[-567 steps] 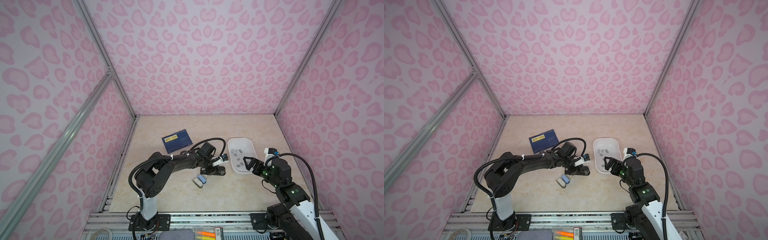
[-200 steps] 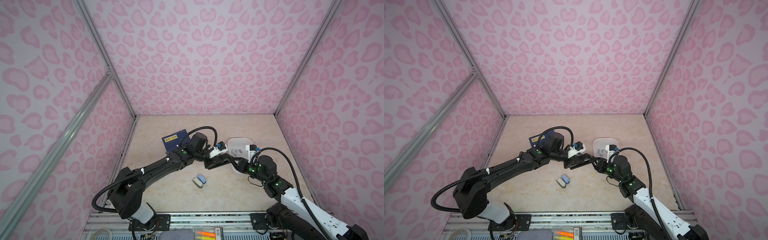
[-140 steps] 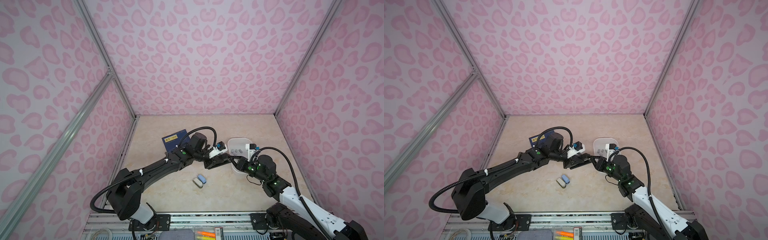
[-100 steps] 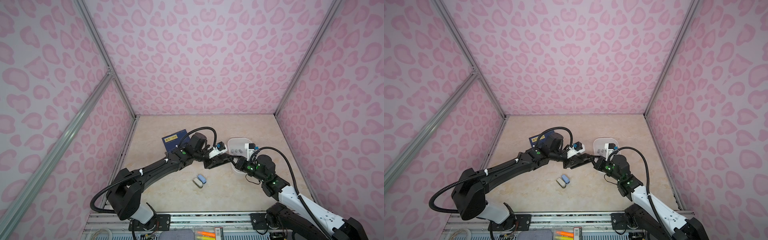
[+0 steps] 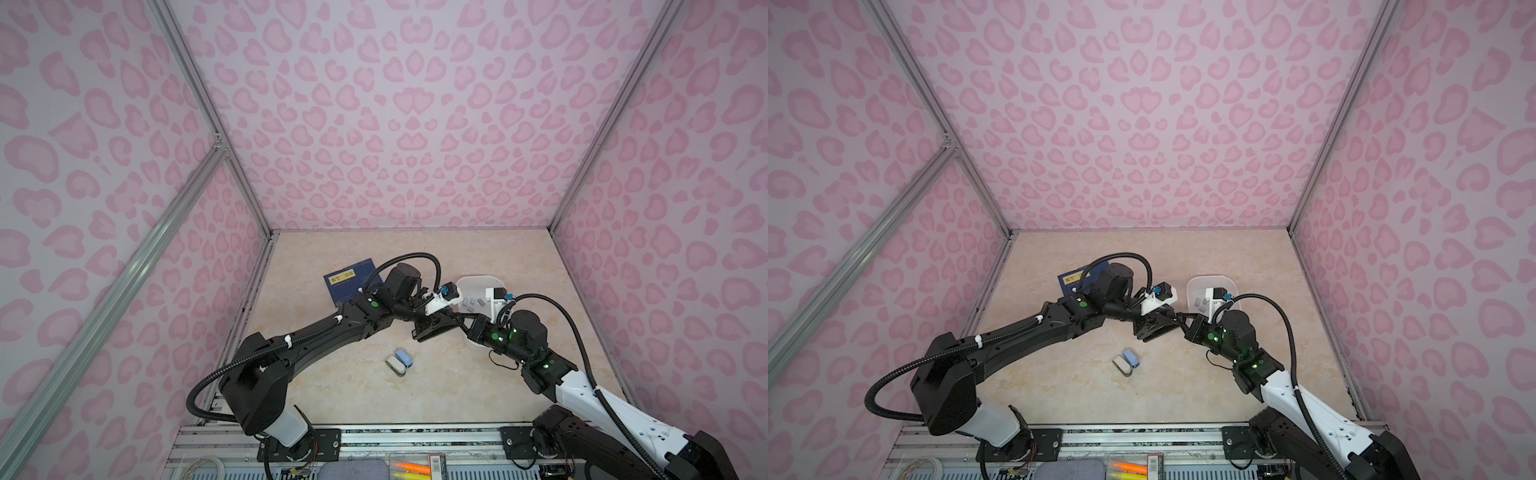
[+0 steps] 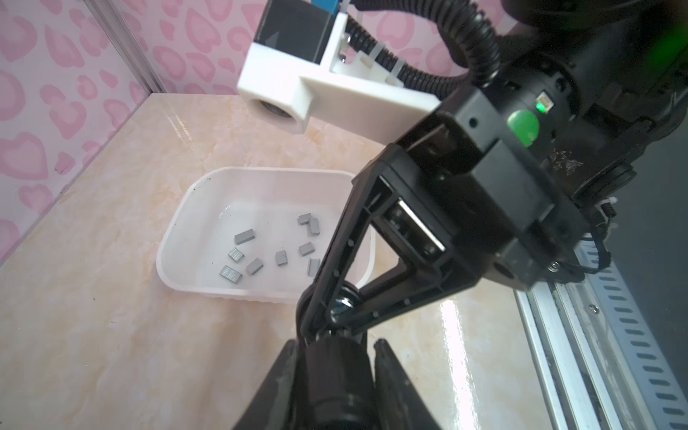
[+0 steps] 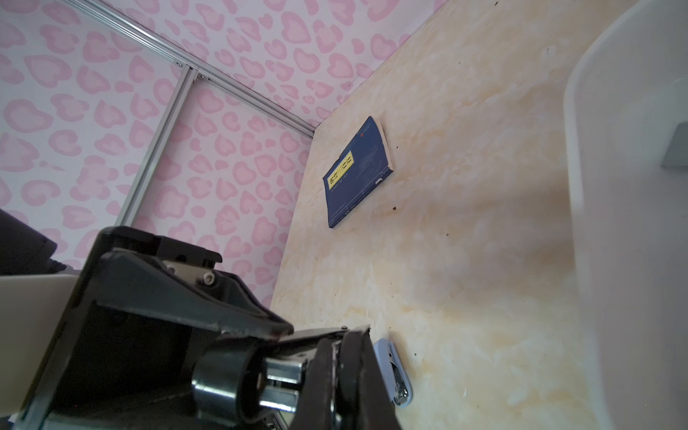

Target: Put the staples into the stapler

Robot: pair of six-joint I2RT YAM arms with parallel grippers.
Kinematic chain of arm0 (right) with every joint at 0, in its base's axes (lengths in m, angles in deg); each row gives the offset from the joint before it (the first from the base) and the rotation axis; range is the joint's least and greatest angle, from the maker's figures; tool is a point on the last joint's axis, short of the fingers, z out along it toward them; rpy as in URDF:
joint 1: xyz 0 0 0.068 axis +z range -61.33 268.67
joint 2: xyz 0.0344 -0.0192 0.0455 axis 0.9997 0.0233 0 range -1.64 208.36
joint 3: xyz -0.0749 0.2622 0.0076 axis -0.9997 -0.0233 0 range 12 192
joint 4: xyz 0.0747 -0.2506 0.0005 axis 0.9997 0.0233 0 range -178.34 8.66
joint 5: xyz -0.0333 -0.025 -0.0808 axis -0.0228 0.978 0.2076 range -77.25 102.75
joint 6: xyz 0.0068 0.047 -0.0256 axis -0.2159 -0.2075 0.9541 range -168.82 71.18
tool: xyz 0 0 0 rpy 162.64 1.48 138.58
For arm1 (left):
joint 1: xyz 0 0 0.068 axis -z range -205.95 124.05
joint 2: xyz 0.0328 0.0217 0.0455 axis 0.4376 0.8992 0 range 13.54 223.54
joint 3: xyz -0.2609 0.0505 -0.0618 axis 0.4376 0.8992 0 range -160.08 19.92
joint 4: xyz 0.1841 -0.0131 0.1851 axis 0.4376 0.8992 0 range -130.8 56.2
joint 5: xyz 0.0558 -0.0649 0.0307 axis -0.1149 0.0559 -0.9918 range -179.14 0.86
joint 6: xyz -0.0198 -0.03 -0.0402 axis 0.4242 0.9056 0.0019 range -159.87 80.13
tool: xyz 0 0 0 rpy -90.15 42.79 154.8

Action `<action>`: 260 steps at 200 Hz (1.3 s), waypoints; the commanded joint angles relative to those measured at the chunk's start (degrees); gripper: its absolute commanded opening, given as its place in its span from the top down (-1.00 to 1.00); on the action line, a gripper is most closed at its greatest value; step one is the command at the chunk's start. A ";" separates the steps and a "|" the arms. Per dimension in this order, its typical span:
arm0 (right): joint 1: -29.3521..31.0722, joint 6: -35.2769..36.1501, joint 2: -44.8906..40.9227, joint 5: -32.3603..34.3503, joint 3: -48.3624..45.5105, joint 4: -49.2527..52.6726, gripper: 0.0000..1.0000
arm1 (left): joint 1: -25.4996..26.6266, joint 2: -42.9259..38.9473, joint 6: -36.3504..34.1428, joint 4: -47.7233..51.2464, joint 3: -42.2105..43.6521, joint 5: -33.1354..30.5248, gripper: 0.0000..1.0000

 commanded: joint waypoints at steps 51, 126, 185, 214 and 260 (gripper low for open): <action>0.10 0.46 -1.64 1.76 -0.33 -0.71 1.00 | 0.27 0.25 -1.34 -0.16 -0.31 1.78 0.31; 0.14 0.36 -1.80 2.20 -0.49 -0.78 1.00 | 0.25 0.11 -2.42 0.89 2.57 -0.74 0.29; 0.20 0.61 -0.84 2.59 -0.42 -0.74 1.00 | 0.27 -1.66 -2.50 0.99 3.50 0.05 0.82; -0.02 2.89 -2.00 6.58 0.02 4.99 1.00 | -0.31 -3.52 -2.12 0.36 4.78 -0.30 0.94; -2.51 2.72 -4.87 7.17 -2.35 7.21 1.00 | -1.91 -6.76 -0.67 -0.46 6.83 1.30 0.94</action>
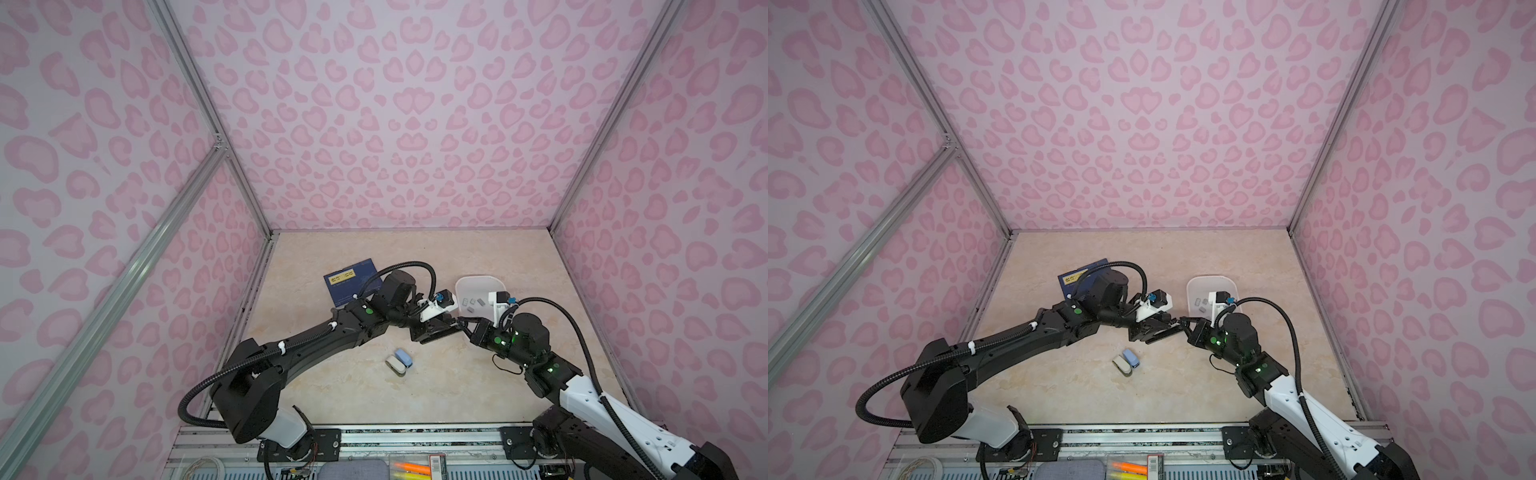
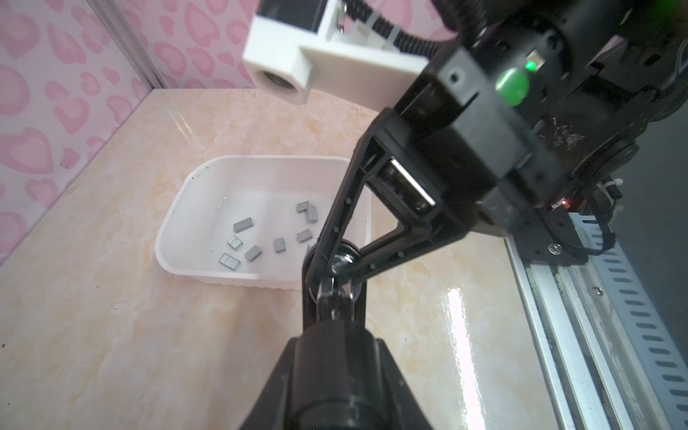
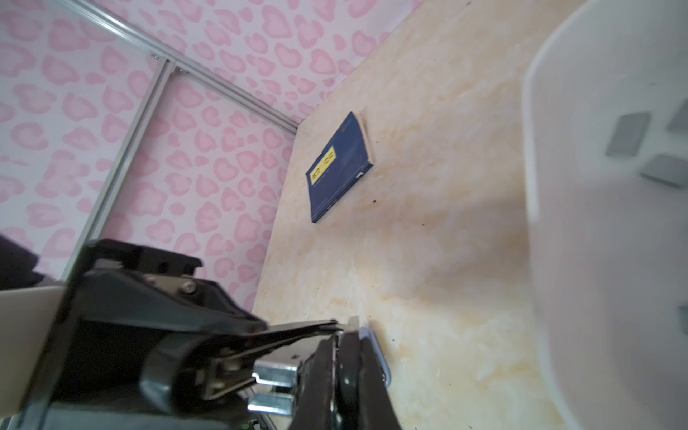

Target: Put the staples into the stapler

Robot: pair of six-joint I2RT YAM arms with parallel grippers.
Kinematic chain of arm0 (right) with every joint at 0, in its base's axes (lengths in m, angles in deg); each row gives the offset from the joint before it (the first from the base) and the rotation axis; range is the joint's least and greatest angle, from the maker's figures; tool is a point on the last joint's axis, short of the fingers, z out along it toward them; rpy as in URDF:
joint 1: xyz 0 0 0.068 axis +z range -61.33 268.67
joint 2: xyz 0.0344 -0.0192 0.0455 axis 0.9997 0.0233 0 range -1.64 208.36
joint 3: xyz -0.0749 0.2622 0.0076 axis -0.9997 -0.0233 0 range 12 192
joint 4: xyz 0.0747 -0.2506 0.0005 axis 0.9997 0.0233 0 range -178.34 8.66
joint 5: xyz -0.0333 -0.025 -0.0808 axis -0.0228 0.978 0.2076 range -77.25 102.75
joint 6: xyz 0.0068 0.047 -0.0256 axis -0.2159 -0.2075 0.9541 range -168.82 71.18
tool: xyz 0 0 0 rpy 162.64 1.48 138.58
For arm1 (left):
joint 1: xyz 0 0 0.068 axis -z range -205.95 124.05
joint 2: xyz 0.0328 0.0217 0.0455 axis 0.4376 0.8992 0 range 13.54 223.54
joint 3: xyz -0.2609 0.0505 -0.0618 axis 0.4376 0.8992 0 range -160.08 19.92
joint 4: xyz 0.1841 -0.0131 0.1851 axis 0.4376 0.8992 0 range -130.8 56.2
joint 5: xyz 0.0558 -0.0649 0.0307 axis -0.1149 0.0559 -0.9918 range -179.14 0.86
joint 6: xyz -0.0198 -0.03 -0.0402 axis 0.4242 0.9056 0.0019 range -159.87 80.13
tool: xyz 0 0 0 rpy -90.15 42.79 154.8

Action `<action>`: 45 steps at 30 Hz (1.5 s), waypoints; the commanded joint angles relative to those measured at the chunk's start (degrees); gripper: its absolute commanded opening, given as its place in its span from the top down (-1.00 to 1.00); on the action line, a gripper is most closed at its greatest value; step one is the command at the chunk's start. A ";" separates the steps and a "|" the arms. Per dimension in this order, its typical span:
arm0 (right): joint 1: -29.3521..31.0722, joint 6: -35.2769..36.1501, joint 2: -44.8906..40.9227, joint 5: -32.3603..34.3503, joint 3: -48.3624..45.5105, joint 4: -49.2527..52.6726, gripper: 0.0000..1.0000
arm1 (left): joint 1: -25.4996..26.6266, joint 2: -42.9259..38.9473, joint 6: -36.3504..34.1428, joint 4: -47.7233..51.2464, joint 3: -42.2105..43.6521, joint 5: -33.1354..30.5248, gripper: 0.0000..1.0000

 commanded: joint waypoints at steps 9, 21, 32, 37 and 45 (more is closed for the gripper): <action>-1.07 3.94 -0.05 6.02 -0.81 3.87 1.00 | -2.37 -6.56 0.48 0.33 3.51 4.81 0.94; -2.64 11.73 -11.08 12.79 1.81 15.51 -0.29 | -2.89 -5.23 -3.04 4.60 1.94 2.63 0.93; -3.20 38.05 -17.15 3.03 6.34 9.73 -0.15 | -5.53 -0.98 -10.05 14.51 -7.33 1.34 0.92; 0.98 51.32 -16.27 -0.02 10.39 11.64 -0.05 | -5.66 -3.49 -20.23 19.22 -7.02 -1.17 0.92; 7.11 65.43 -7.94 -6.14 13.37 11.50 0.21 | -6.67 -1.48 -30.50 25.11 -12.06 -1.39 0.92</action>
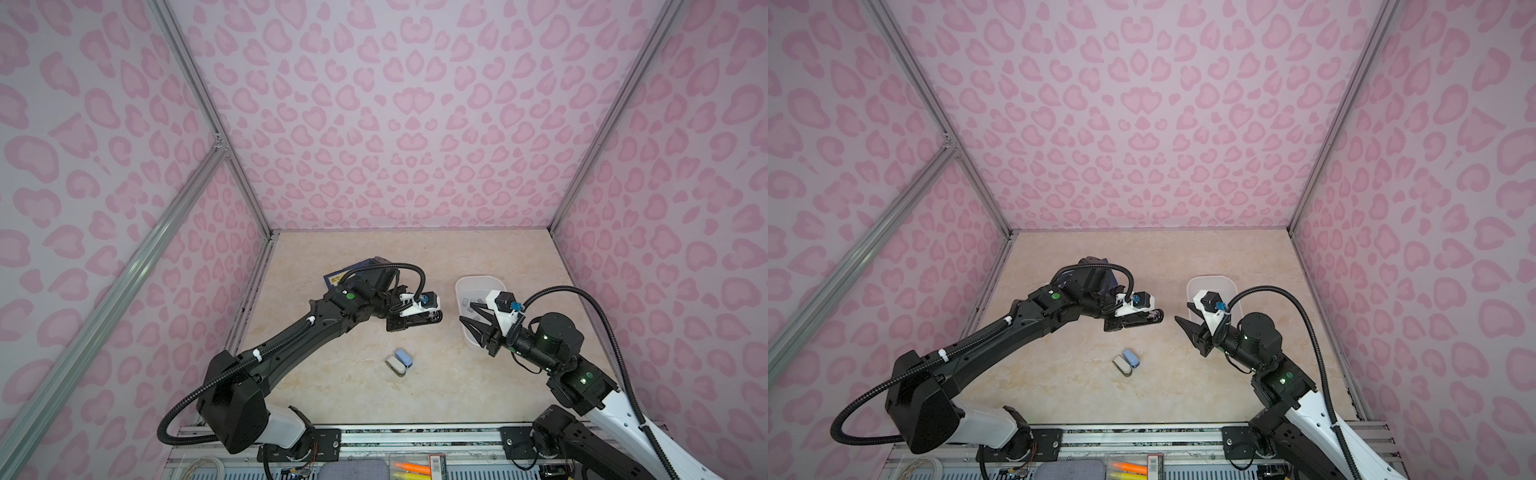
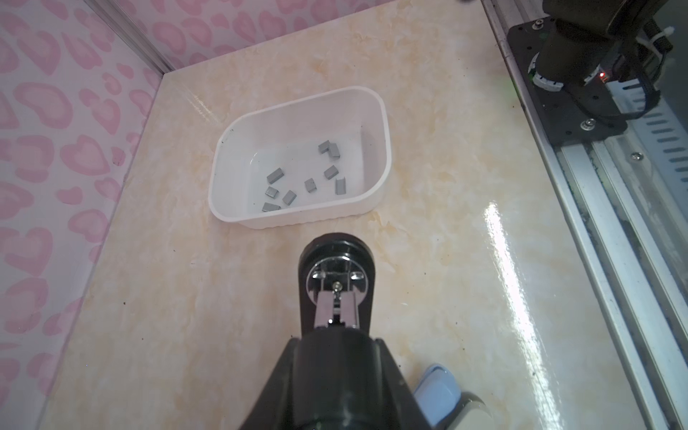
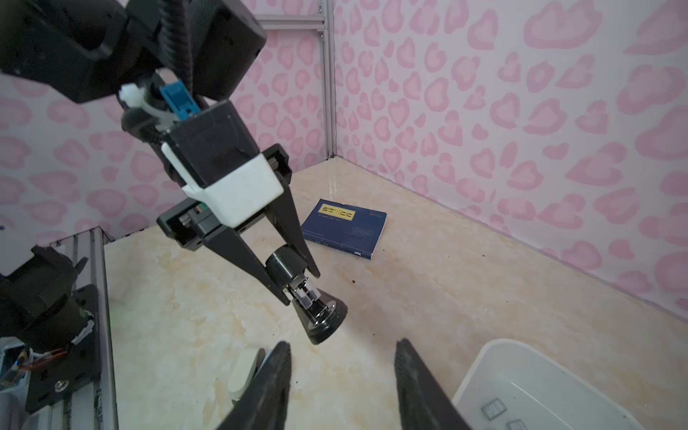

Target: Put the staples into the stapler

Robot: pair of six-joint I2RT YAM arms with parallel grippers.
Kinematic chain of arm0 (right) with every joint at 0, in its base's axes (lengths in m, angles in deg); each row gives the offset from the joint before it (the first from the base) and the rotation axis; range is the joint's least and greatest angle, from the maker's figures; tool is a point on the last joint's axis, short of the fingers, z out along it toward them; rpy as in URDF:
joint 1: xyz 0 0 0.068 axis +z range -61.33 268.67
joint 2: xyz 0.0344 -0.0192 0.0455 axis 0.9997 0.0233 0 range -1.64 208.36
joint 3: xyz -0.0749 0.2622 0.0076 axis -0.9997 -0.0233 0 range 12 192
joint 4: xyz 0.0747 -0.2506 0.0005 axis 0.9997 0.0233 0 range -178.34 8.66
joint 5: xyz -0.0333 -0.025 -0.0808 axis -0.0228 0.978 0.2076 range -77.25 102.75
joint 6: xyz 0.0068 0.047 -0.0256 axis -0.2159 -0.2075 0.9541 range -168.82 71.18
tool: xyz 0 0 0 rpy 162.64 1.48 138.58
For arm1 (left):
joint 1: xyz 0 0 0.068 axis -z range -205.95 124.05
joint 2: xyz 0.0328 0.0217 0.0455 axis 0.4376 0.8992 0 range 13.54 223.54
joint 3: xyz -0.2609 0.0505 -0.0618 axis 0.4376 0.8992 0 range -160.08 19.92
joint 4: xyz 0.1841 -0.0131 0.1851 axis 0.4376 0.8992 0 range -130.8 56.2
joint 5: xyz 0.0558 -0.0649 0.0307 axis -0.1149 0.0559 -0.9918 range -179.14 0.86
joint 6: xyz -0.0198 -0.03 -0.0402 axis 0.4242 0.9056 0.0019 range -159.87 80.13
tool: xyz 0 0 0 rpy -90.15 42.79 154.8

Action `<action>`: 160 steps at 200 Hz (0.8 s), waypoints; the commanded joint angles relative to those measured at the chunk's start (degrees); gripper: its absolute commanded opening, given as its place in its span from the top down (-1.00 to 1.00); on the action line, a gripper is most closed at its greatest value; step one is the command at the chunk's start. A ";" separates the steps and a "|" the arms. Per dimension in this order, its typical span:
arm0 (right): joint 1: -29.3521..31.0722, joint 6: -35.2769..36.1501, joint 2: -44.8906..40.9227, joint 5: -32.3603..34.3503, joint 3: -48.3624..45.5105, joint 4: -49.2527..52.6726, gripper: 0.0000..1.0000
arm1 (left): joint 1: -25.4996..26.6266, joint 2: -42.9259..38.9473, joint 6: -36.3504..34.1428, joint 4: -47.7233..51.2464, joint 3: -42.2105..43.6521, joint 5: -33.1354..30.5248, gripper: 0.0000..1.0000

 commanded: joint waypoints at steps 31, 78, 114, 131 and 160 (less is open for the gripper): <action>3.46 12.15 3.69 -7.22 -0.39 -3.80 0.23 | -0.24 -0.93 -11.72 5.98 -2.85 8.83 0.92; 6.50 14.01 9.32 -7.06 2.35 -4.11 0.25 | -0.22 -3.46 -13.68 8.21 -0.68 13.02 0.92; 7.51 14.68 13.11 -8.70 4.19 -4.31 0.29 | -0.23 -2.92 -13.70 9.53 -1.41 14.15 0.92; 7.72 13.92 13.87 -8.72 3.81 -5.89 0.31 | -0.23 -2.89 -13.86 9.77 -1.63 13.98 0.92; 7.86 13.68 15.49 -9.33 3.57 -5.75 0.36 | -0.24 -4.02 -14.61 8.84 -1.23 15.29 0.92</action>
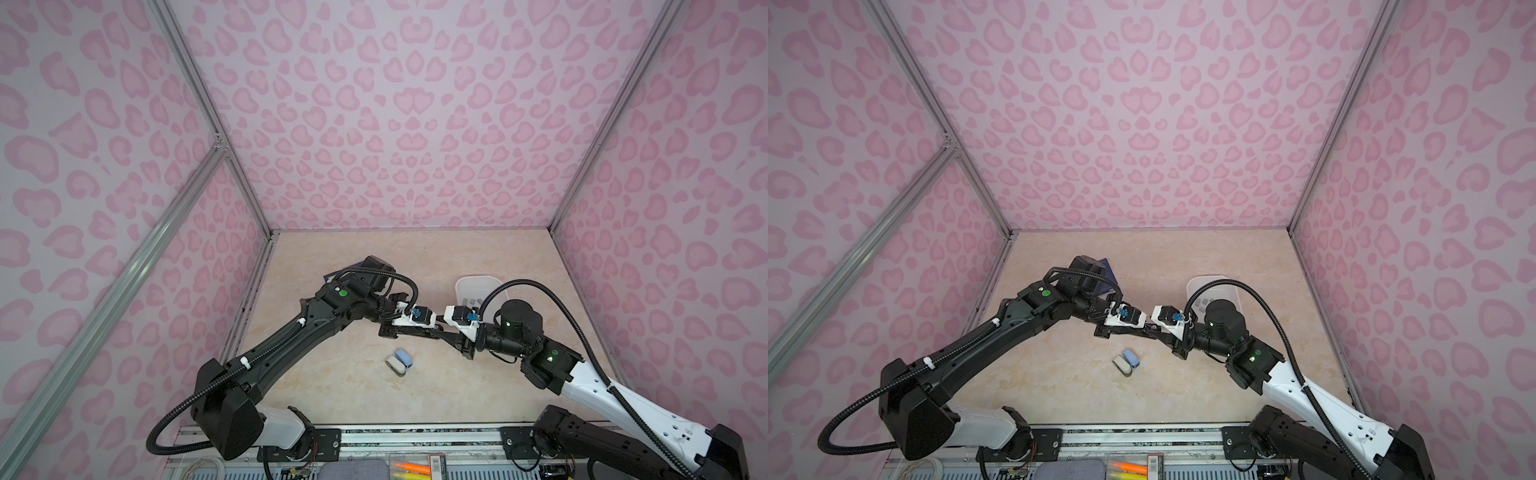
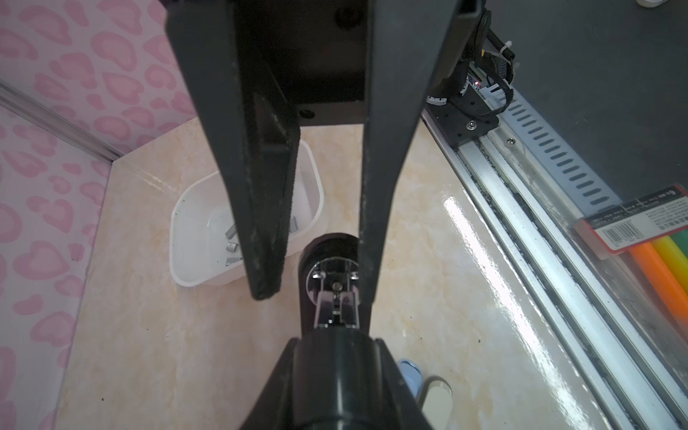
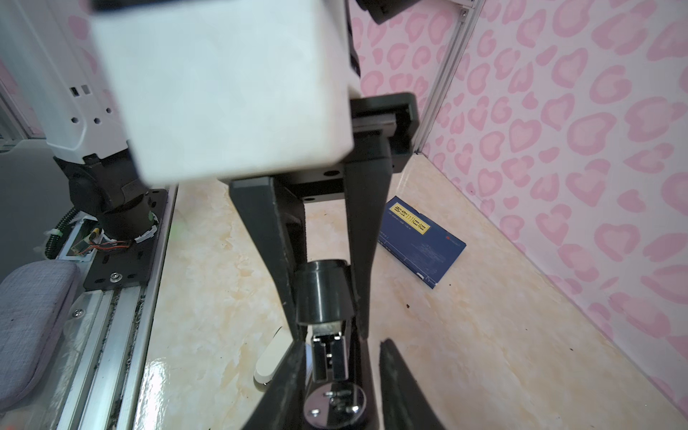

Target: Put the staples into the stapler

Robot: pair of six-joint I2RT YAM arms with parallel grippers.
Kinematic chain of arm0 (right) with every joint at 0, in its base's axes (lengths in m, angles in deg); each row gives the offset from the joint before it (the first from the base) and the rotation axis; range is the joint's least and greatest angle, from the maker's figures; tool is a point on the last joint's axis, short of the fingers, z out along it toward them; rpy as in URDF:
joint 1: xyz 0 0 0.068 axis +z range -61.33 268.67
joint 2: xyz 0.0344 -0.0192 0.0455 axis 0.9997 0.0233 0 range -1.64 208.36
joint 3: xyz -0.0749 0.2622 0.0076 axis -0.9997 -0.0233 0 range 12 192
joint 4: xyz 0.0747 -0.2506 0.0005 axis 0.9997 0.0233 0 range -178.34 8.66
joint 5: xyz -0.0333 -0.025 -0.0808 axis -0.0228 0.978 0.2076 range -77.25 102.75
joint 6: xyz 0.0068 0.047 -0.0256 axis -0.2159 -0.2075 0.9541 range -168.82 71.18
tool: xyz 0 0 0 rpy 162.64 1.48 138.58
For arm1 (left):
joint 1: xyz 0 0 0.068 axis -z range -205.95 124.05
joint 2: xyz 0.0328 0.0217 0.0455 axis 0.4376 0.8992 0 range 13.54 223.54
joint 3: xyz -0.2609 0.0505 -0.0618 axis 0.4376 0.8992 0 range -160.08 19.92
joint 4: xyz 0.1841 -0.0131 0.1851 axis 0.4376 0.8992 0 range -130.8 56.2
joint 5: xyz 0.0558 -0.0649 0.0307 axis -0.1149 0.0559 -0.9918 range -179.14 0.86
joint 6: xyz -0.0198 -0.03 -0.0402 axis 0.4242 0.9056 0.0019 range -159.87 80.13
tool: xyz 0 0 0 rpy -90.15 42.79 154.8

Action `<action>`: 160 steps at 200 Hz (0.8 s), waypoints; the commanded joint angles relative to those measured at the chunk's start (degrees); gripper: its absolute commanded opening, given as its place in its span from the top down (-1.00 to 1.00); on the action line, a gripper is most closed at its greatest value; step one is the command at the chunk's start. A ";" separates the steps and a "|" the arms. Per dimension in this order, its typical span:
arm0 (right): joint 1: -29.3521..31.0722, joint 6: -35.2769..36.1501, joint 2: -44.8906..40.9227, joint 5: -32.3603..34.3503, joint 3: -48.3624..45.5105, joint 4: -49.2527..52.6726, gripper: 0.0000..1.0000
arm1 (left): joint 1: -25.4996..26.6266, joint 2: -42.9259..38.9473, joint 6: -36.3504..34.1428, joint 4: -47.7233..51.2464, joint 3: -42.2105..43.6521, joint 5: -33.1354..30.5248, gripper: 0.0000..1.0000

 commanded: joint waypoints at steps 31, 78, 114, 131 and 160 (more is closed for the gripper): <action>0.50 0.06 0.62 -1.46 -1.81 -1.03 0.39 | -0.74 -2.41 -1.58 -1.90 -0.35 4.19 0.92; 0.52 2.05 0.15 -1.61 -3.65 1.10 0.50 | -1.89 -4.41 -1.85 -2.11 0.87 7.18 0.92; 0.63 3.28 1.42 -1.19 -3.33 2.98 0.51 | -2.24 -5.55 -2.11 -2.25 1.52 8.94 0.92; 0.61 3.23 2.04 -1.18 -3.39 2.95 0.48 | -2.41 -5.91 -1.99 -2.46 1.65 9.26 0.92; 0.82 2.96 2.51 -0.43 -3.46 2.79 0.45 | -3.07 -6.25 -1.42 -2.56 1.56 9.91 0.92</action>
